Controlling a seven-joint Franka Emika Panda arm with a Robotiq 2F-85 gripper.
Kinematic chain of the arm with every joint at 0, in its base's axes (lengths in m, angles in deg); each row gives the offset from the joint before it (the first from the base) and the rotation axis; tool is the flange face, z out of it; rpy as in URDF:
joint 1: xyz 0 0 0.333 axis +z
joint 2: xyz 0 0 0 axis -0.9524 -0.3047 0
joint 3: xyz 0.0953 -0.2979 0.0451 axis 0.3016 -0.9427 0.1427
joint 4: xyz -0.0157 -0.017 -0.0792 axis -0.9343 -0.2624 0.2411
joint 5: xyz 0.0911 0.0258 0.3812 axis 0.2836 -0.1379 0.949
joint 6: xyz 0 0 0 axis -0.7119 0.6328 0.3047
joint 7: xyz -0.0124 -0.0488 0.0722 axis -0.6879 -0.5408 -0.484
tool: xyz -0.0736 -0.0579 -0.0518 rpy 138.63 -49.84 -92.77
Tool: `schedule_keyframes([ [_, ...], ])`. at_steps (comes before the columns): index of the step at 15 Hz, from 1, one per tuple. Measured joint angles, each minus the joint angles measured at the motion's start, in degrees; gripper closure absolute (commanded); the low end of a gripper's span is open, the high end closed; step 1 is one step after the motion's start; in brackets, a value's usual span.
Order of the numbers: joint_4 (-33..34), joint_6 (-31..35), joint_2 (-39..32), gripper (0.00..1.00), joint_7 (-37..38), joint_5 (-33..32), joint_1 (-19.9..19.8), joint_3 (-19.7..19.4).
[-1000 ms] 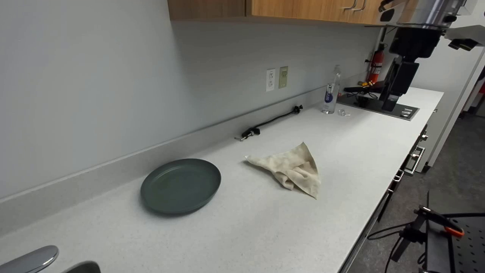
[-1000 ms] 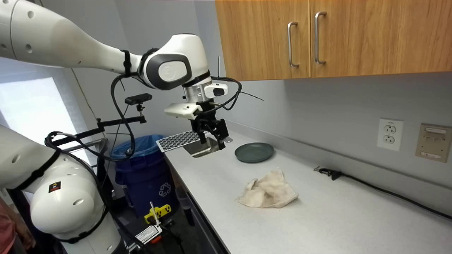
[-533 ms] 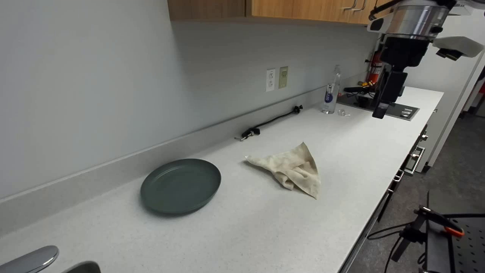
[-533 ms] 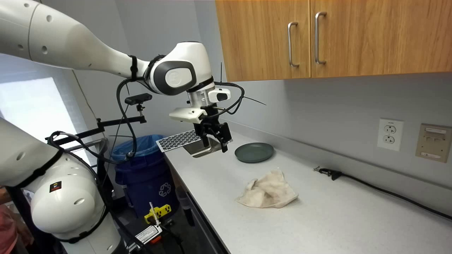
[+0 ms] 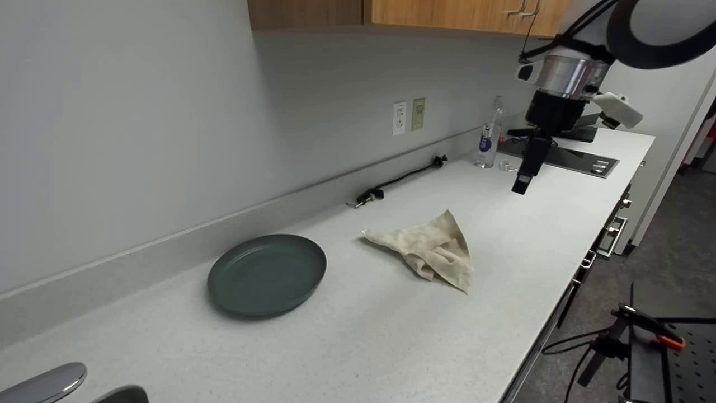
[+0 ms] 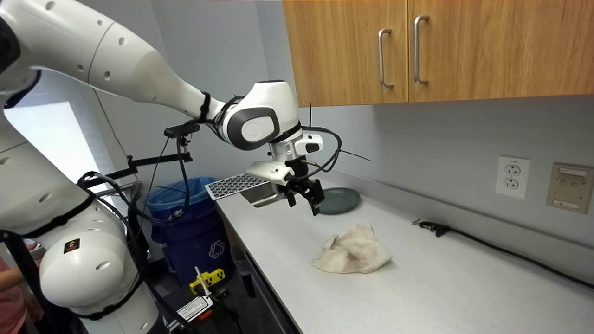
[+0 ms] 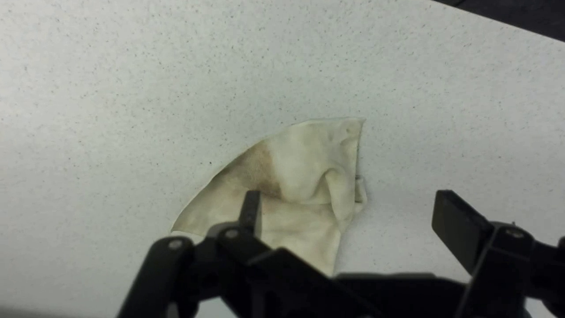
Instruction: Fold the cloth on the table
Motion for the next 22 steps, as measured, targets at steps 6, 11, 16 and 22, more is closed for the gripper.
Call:
schedule_keyframes([
  [6, 1.10, 5.26, -9.56, 0.00, 1.03, 0.38, -0.95, 0.00],
  [11, 5.28, 5.61, -17.60, 0.00, 0.99, 4.70, -1.00, 0.15],
  [16, 11.50, 5.68, -25.23, 0.00, 0.92, 6.99, -1.90, 1.37],
  [22, 14.31, 5.68, -28.18, 0.00, 0.98, 6.99, -2.38, 2.25],
])
